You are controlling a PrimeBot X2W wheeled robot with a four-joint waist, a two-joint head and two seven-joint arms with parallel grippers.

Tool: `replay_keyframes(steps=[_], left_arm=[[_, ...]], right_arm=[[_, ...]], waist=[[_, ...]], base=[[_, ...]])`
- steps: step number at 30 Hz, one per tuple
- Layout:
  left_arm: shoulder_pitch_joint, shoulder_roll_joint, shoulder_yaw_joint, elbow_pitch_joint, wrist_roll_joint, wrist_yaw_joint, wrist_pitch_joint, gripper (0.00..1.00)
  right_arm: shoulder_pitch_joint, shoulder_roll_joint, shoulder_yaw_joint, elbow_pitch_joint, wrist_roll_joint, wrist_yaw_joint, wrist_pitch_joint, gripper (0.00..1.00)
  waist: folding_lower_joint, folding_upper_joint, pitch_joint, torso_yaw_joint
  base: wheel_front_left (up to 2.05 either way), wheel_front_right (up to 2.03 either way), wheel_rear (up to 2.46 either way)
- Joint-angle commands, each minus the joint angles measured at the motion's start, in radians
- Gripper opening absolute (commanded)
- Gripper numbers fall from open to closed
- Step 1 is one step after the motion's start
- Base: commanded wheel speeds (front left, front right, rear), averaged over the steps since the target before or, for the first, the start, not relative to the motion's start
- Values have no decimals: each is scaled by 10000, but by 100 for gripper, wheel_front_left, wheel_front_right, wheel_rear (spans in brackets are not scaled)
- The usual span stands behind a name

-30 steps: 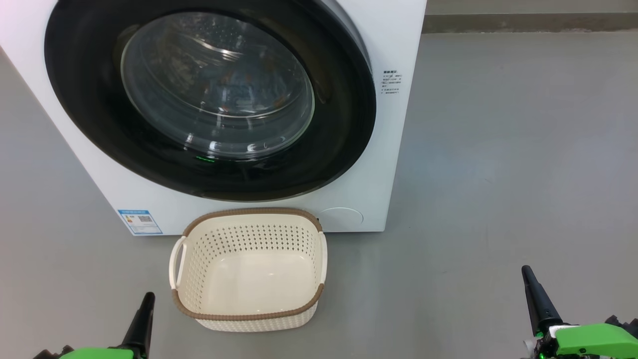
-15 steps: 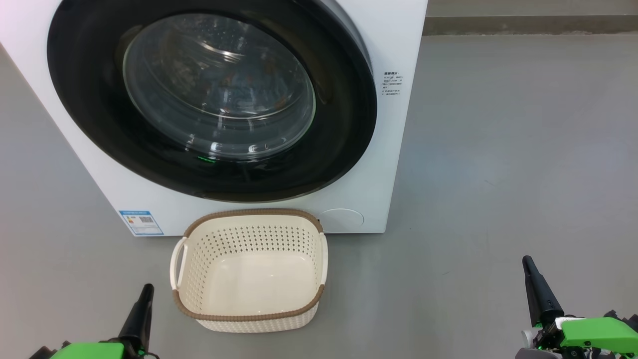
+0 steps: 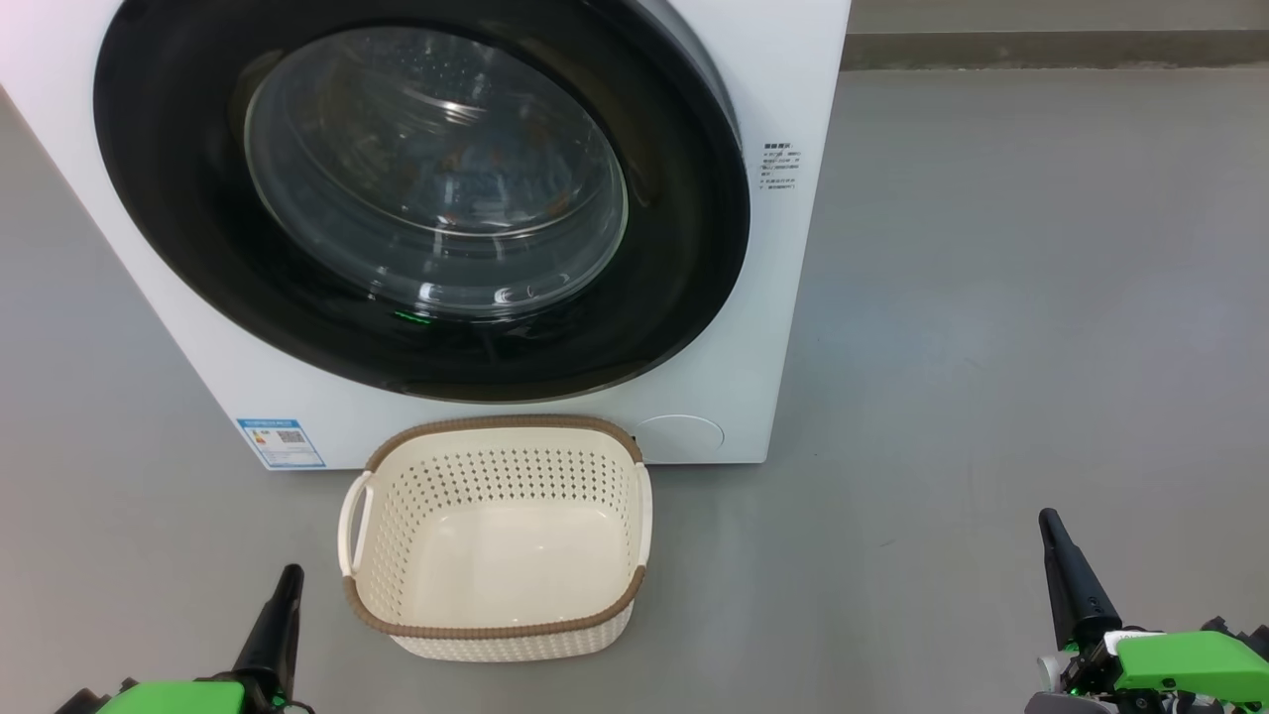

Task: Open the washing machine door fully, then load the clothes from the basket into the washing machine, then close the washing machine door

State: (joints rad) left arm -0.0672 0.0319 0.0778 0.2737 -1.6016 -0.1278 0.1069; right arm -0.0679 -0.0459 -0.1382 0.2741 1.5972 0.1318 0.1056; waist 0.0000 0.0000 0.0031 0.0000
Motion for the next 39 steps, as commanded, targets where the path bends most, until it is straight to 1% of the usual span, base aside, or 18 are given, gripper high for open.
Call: replay_keyframes(steps=[1, 39], left_arm=[[-408, 198, 350, -286, -78, -29, 55, 0], [-409, 191, 360, -286, -70, -29, 63, 0]], right_arm=[[-401, -43, 237, -293, 109, -11, 82, 0], [-400, -43, 240, -293, 112, -11, 79, 0]], waist=[[0, 0, 0, 0], [0, 0, 0, 0]], base=[[0, 0, 0], [0, 0, 0]])
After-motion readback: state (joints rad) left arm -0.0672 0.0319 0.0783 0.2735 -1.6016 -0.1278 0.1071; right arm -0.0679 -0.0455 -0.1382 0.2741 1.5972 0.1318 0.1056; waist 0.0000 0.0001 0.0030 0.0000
